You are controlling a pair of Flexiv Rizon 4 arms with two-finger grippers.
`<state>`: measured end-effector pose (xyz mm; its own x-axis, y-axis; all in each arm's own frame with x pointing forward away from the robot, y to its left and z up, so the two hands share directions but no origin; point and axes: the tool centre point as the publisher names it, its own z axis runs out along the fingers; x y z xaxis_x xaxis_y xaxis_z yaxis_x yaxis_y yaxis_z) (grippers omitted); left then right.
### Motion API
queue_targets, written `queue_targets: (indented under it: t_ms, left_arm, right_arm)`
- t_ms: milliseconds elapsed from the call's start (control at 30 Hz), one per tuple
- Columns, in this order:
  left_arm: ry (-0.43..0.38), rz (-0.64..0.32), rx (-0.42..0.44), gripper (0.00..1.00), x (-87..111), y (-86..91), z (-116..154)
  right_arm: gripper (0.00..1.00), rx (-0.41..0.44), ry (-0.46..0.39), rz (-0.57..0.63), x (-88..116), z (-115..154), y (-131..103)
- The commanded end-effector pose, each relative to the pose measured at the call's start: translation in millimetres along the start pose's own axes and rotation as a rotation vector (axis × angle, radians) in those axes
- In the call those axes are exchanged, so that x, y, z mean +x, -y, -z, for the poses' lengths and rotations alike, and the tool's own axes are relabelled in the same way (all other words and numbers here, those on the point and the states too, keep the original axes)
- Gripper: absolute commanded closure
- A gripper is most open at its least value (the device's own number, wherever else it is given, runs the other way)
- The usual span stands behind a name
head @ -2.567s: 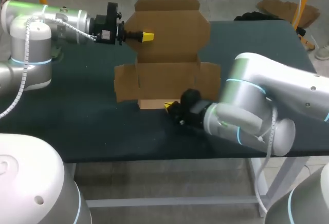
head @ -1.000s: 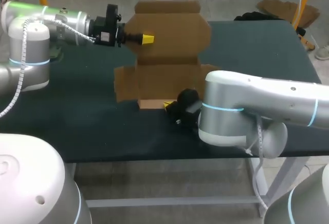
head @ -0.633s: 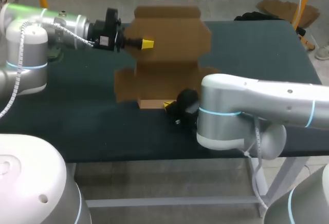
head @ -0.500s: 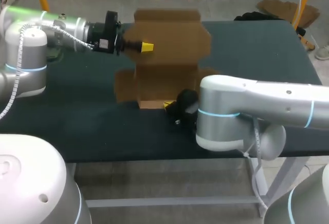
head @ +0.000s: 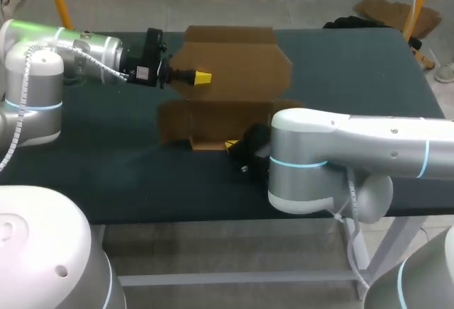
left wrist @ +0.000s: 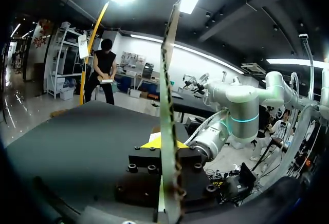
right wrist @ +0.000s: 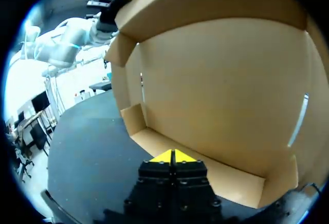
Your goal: Assemble the packaging by folding the flat box into shape, placing the metal phone stand inside, and closing the box properly
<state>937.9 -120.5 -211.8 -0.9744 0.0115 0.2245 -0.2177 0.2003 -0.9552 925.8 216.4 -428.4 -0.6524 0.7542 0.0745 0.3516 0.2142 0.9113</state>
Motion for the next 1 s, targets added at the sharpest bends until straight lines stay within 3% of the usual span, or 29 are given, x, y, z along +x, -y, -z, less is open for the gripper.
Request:
queue_targets:
  t_ms: [33, 333, 1000]
  left_arm:
    - [0.01, 0.002, -0.003, 1.0, 7.2, -7.5, -3]
    - [0.013, -0.003, -0.01, 1.0, 16.5, -14.7, -7]
    - [0.018, -0.011, 0.017, 1.0, 13.9, -21.5, -6]
  right_arm:
    - [1.0, -0.004, 0.01, 0.0, 3, -6, 5]
    - [1.0, -0.004, 0.01, 0.0, 3, -6, 5]
    - [1.0, -0.004, 0.01, 0.0, 3, -6, 5]
